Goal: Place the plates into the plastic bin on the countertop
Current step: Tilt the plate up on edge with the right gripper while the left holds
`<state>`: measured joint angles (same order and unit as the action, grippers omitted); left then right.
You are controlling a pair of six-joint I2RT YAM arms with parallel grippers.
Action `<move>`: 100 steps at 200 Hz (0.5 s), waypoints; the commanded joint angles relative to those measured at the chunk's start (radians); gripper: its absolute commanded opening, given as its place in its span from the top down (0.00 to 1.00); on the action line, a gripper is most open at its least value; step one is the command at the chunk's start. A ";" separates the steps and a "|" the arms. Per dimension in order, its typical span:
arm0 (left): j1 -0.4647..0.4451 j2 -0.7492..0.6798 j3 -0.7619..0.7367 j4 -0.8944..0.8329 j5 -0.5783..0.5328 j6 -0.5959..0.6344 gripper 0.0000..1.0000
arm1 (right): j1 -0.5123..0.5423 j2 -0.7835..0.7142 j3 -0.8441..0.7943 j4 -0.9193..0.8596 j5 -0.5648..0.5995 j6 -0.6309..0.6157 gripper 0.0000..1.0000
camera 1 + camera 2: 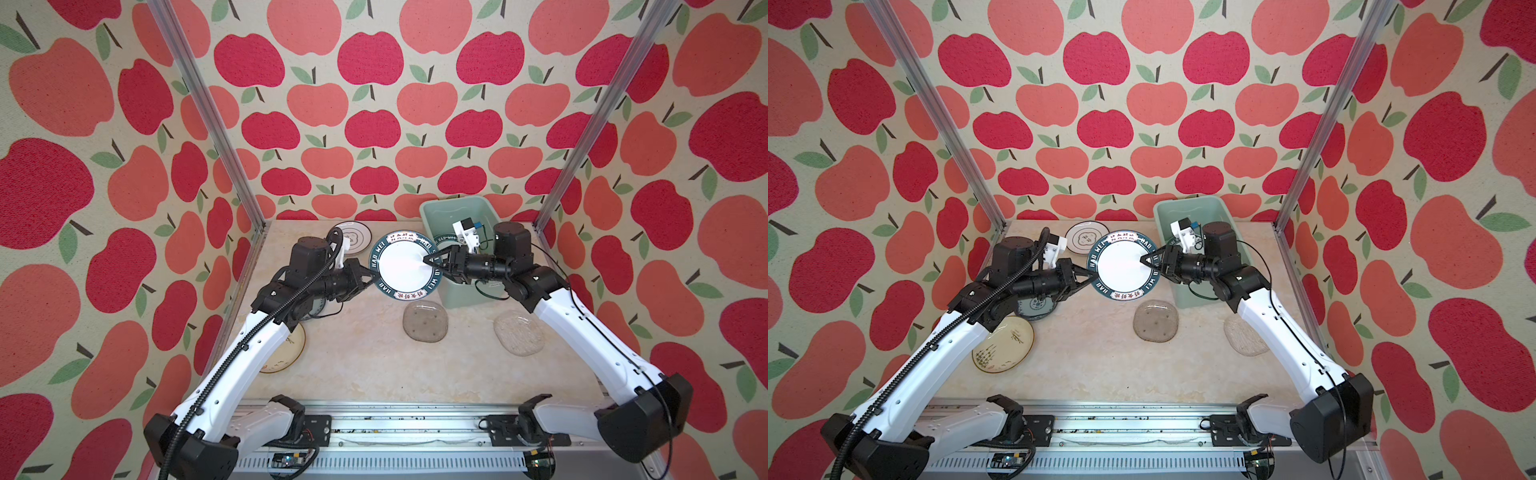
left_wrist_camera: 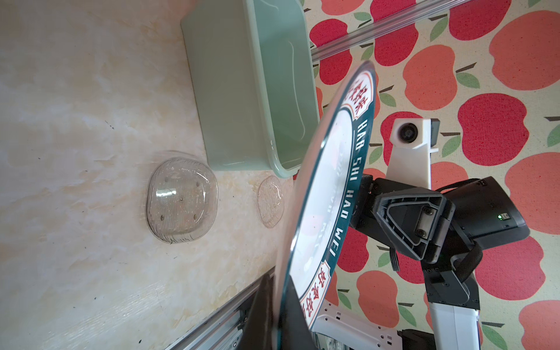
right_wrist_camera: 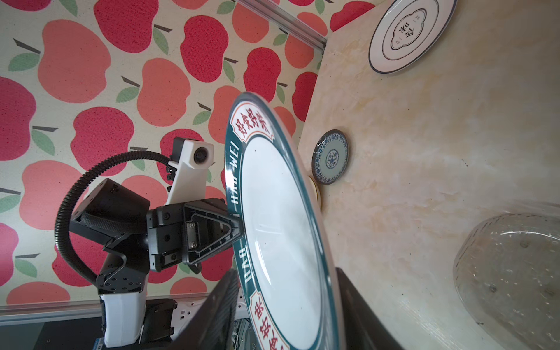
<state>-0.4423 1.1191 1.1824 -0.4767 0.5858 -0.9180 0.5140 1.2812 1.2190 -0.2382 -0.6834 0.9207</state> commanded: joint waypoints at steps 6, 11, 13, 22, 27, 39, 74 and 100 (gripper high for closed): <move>-0.013 0.001 0.019 0.099 -0.052 -0.031 0.95 | -0.002 0.006 -0.025 0.083 0.001 0.059 0.55; -0.012 0.003 0.016 0.108 -0.053 -0.036 0.95 | -0.001 0.005 -0.028 0.088 0.001 0.063 0.56; -0.014 0.004 0.016 0.110 -0.055 -0.038 0.95 | -0.001 0.005 -0.029 0.089 0.001 0.065 0.57; -0.015 0.008 0.015 0.122 -0.057 -0.044 0.95 | -0.001 0.007 -0.029 0.092 -0.001 0.067 0.59; -0.015 0.012 0.015 0.128 -0.057 -0.046 0.95 | 0.000 0.007 -0.030 0.092 -0.001 0.068 0.60; -0.016 0.021 0.014 0.141 -0.049 -0.050 0.95 | 0.000 0.007 -0.033 0.096 -0.002 0.072 0.62; -0.028 0.052 0.024 0.162 -0.031 -0.056 0.95 | 0.001 0.010 -0.048 0.134 -0.001 0.096 0.67; -0.040 0.065 0.028 0.167 -0.030 -0.056 0.95 | 0.000 0.019 -0.052 0.158 0.005 0.105 0.68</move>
<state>-0.4671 1.1717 1.1824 -0.3710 0.5491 -0.9611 0.5117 1.2934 1.1736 -0.1440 -0.6704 1.0012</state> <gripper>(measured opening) 0.077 0.327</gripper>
